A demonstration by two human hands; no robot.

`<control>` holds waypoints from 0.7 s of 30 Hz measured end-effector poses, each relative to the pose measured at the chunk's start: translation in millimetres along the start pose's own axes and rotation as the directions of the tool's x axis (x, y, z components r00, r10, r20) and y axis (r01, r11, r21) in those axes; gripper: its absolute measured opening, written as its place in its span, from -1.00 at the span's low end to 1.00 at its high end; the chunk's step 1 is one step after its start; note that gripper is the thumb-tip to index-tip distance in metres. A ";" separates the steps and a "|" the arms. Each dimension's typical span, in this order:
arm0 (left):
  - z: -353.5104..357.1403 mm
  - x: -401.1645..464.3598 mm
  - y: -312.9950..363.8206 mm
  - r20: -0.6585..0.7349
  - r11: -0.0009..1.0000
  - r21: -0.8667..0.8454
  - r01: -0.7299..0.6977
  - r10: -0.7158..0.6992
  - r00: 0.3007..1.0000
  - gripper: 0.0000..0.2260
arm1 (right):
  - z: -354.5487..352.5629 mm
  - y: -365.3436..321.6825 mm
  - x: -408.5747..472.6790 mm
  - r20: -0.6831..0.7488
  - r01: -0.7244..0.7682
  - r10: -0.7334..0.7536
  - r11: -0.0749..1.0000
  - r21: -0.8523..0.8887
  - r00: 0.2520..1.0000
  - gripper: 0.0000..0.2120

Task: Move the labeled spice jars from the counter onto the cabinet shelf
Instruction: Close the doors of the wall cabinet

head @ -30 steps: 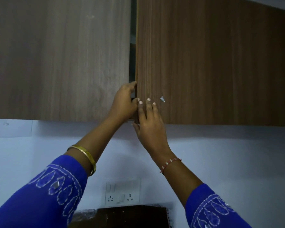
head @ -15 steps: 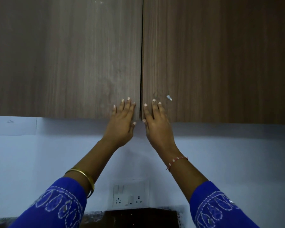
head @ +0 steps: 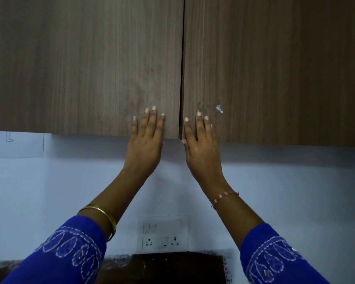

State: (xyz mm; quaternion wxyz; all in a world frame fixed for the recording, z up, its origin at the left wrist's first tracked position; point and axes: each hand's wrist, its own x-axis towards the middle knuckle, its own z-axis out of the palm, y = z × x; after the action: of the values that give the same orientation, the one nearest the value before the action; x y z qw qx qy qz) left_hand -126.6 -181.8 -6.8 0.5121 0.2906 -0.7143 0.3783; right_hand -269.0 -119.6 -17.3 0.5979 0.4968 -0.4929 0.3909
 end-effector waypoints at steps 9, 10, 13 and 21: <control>6.6 -1.3 -14.9 -0.025 0.996 0.061 -0.058 0.059 0.998 -0.47 | 18.9 -3.8 -1.4 -0.014 -0.035 0.035 0.999 0.004 0.999 -0.55; 7.2 -2.1 -14.0 -0.027 0.996 0.069 -0.056 0.058 0.998 -0.47 | 18.6 -4.2 -1.8 -0.015 -0.037 0.037 0.999 0.003 0.999 -0.55; 6.7 -4.1 -9.9 -0.015 0.996 0.084 -0.038 0.039 0.999 -0.46 | 17.4 -3.9 -2.3 -0.008 -0.036 0.036 0.999 0.011 0.999 -0.53; -11.9 -15.8 5.6 0.184 0.999 0.036 0.025 -0.032 0.982 -0.42 | 5.5 -5.7 -3.9 0.139 -0.071 0.064 0.996 0.049 0.988 -0.46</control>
State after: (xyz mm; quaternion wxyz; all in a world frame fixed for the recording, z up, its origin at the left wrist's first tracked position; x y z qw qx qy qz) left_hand -120.1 -168.4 -20.9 0.4439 0.3433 -0.7480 0.3543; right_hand -265.4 -126.0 -22.2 0.5354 0.5213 -0.5388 0.3890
